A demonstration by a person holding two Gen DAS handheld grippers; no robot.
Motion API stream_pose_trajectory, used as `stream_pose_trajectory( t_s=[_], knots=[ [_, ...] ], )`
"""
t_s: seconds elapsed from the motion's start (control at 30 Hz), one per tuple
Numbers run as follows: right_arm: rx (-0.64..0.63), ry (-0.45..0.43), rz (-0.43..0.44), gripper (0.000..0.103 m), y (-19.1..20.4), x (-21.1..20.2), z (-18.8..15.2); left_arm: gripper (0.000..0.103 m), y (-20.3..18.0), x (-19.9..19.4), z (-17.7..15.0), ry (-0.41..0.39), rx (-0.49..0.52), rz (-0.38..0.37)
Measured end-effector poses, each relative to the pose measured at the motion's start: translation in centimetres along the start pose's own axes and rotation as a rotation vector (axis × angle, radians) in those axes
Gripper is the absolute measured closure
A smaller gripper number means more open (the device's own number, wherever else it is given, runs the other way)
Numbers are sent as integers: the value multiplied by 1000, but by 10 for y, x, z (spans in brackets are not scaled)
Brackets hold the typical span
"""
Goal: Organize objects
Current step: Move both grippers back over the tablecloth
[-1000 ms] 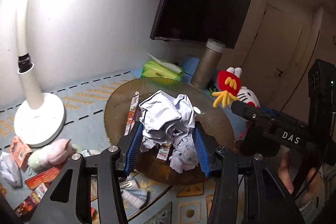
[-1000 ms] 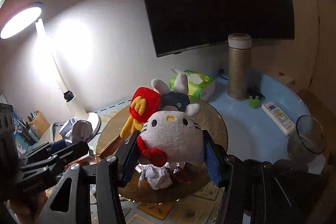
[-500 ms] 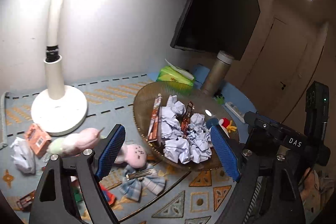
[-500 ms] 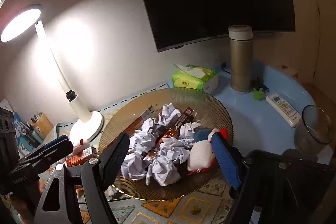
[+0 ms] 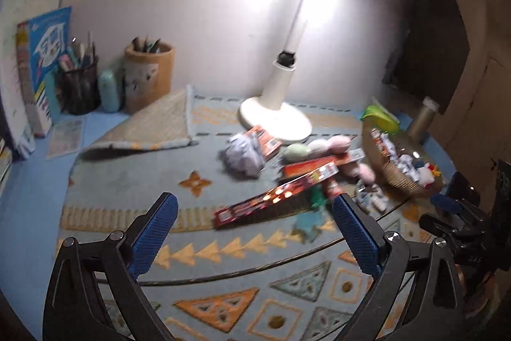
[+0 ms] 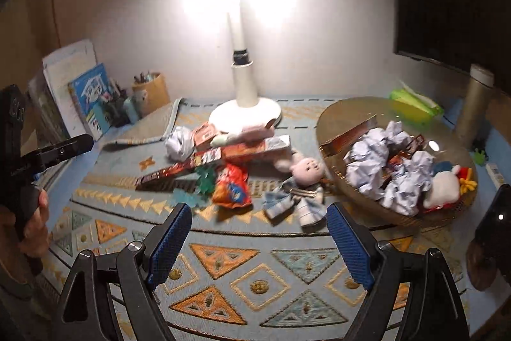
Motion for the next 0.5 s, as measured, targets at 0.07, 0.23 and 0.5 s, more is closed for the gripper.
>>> stream_pose_trajectory(
  t_s=[0.07,0.23,0.5],
  knots=[
    [-59,16,1,17,18,19,-11,6,24,15,-16,28,-13,58],
    [-117,87,14,17,33,58,-34,6,49,37,-36,87,-45,110],
    [-23,261,36,17,15,96,-49,4,34,63,-50,191,90,243]
  ],
)
Point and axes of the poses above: each gripper's, at about its wrist camera, not at the fingertips, and x roughly the way its jaws point, y to its left, z to its top, the point moved 5 cm from there along x, roughly the way its jaws point, and after that the axes turned 10 degrees about -x, right-handed, at the moved point
